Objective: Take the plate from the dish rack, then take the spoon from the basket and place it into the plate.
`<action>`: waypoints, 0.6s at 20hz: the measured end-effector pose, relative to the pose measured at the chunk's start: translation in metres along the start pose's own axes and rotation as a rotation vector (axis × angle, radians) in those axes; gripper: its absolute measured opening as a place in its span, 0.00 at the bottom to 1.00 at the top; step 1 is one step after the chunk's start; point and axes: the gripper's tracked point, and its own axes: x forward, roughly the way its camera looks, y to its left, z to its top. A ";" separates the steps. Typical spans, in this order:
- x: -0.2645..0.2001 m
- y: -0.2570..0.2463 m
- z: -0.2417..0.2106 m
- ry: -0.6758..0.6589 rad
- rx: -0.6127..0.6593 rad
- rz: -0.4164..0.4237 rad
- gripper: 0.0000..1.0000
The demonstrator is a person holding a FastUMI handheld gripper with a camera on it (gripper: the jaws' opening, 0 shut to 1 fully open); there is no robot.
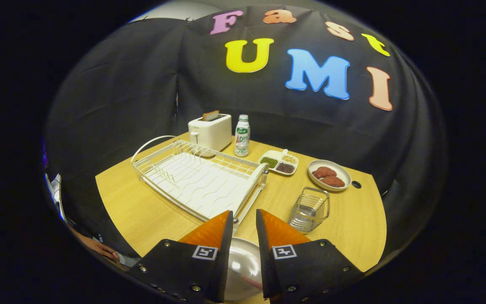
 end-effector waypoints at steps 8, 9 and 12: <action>-0.059 -0.093 0.084 -0.246 0.067 -0.236 0.33; -0.070 -0.103 0.095 -0.291 0.087 -0.263 0.33; -0.083 -0.124 0.117 -0.417 0.154 -0.292 0.96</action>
